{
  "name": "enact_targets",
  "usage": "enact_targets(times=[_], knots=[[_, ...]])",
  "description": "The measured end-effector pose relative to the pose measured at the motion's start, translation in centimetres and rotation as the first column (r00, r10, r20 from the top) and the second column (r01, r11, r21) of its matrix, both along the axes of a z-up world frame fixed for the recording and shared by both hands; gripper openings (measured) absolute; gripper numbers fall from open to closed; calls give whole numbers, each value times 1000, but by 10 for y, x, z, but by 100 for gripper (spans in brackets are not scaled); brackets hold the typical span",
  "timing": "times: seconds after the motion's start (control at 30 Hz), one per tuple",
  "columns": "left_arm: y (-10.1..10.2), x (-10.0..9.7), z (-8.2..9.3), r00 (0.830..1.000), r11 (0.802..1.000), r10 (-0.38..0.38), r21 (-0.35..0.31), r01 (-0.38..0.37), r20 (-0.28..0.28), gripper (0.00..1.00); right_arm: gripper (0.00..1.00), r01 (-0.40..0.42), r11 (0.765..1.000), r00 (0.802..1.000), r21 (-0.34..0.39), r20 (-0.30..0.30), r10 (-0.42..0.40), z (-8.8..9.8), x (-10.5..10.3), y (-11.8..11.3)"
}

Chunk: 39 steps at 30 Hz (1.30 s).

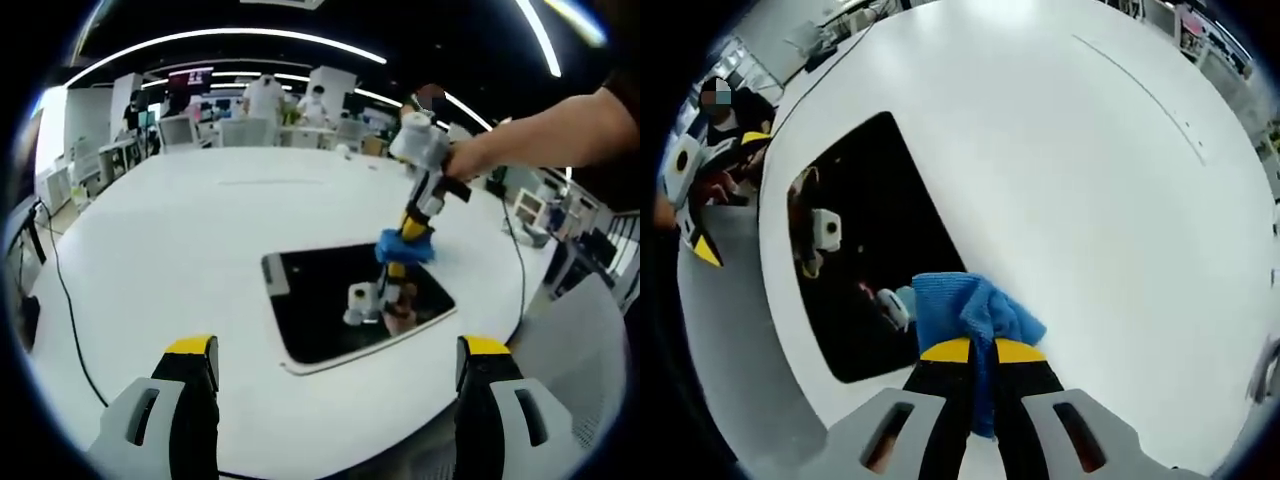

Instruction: Wipe the mirror surface with the cleaning cloth until all visible marks leave the cleaned area.

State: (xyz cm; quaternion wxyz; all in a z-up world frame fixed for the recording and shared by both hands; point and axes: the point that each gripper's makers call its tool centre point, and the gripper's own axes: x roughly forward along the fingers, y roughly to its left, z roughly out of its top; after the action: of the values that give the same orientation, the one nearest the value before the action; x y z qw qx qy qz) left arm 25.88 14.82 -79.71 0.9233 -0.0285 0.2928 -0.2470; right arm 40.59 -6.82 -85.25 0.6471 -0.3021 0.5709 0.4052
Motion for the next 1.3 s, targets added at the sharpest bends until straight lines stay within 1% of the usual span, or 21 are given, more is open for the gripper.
enact_targets(times=[0.2,0.33,0.63,0.77,0.93,1.07,1.3], knots=[[0,0,1,1000,1000,5,-9,-5,3,99,1,20,1000,1000,3,23,-20,14,8,-11],[0,1,2,1000,1000,10,-18,-10,6,99,1,36,999,998,1,45,-36,27,7,-20],[-1,0,1,1000,1000,5,-10,-5,0,99,1,91,996,993,1,69,-91,43,7,-45],[-2,-1,0,1000,1000,0,-7,0,-6,99,1,112,994,991,-3,74,-111,44,6,-56],[-1,-1,-1,1000,1000,1,-10,-2,-7,99,1,136,991,988,-2,73,-136,43,3,-64],[-1,-2,-3,1000,1000,-5,-6,5,-14,99,1,158,987,985,-4,67,-157,34,2,-69],[1,-1,-4,1000,1000,-7,14,7,-13,99,1,215,977,975,-12,53,-214,9,3,-78]])
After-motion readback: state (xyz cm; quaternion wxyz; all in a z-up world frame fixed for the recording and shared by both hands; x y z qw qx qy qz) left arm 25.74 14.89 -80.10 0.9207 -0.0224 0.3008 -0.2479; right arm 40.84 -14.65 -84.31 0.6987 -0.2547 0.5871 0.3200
